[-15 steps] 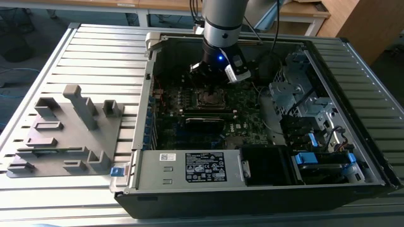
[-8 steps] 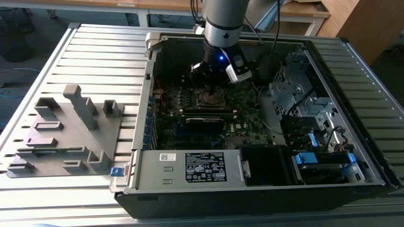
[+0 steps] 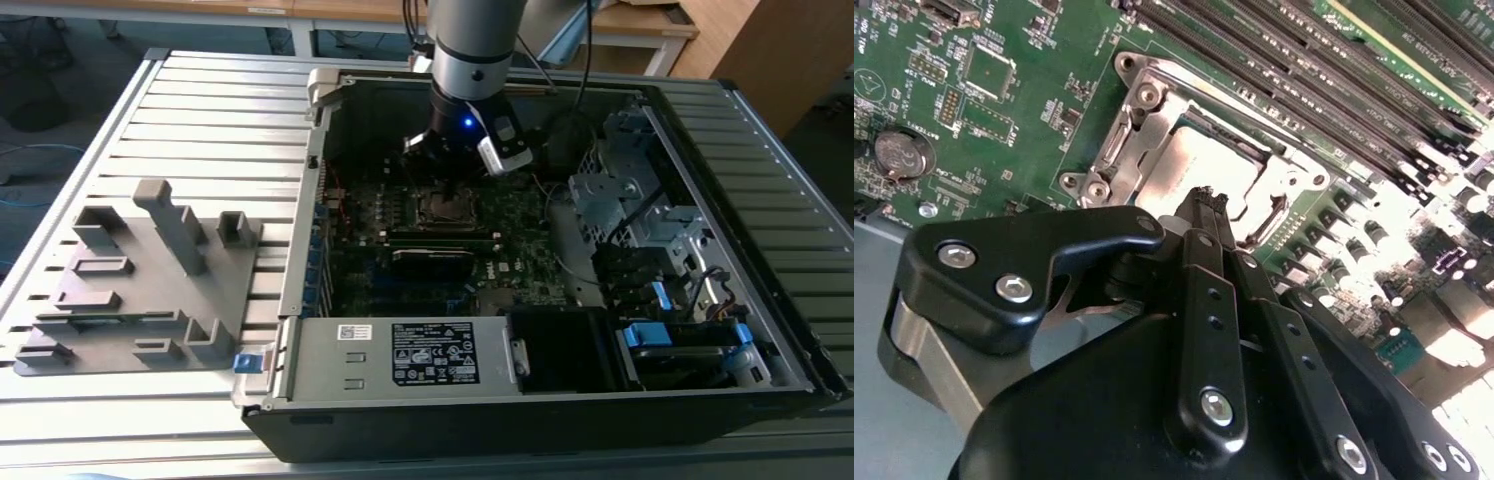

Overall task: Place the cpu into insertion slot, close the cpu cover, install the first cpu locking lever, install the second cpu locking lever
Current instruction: 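Close the cpu cover, then install the first cpu locking lever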

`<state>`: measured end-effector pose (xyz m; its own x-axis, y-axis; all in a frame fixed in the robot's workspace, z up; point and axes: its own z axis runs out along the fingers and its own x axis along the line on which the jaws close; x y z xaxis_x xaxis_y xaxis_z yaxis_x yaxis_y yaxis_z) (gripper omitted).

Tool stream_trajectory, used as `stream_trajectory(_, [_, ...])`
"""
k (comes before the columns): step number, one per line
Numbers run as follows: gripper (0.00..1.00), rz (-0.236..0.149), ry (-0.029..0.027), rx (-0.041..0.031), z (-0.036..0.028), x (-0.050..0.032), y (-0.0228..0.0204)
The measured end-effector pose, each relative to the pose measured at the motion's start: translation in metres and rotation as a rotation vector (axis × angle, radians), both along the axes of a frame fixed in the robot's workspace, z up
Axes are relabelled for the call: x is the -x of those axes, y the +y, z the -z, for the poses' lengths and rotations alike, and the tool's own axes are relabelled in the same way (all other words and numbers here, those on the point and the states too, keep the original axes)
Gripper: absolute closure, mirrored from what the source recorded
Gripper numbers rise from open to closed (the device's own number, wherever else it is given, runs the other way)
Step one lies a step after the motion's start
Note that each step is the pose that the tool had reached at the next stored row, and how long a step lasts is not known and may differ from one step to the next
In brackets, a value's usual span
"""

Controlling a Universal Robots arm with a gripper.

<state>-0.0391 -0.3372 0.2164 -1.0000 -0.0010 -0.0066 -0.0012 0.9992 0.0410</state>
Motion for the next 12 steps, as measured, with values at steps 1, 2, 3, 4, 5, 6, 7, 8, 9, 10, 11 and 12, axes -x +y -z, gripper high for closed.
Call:
stream_trajectory(1, [0.89, 0.0, -0.0003, 0.0001, 0.0, 0.0, 0.0])
stream_trajectory(2, [0.89, 0.0, -0.0037, -0.0001, 0.0001, 0.0, 0.0])
stream_trajectory(3, [0.89, 0.0, -0.007, -0.0002, 0.0001, 0.0, 0.0001])
stream_trajectory(4, [0.89, 0.0, -0.0071, -0.0001, 0.0001, 0.0, 0.0])
stream_trajectory(5, [0.89, 0.0, -0.0073, -0.0002, 0.0001, 0.0, 0.0001])
stream_trajectory(6, [0.89, 0.0, -0.0073, -0.0001, 0.0001, 0.0, 0.0001])
stream_trajectory(7, [0.89, 0.0, -0.0073, 0.0, -0.0002, 0.0, 0.0])
stream_trajectory(8, [0.89, 0.0, -0.007, 0.0004, -0.0007, 0.0001, 0.0])
stream_trajectory(9, [0.89, 0.0, -0.0072, 0.0002, -0.0013, 0.0001, 0.0])
stream_trajectory(10, [0.89, 0.0, -0.0074, -0.0002, -0.0019, 0.0, 0.0])
stream_trajectory(11, [0.89, 0.0, -0.0073, 0.0, -0.0025, 0.0, 0.0])
stream_trajectory(12, [0.89, 0.0, -0.0074, -0.0002, -0.0028, 0.0, 0.0001])
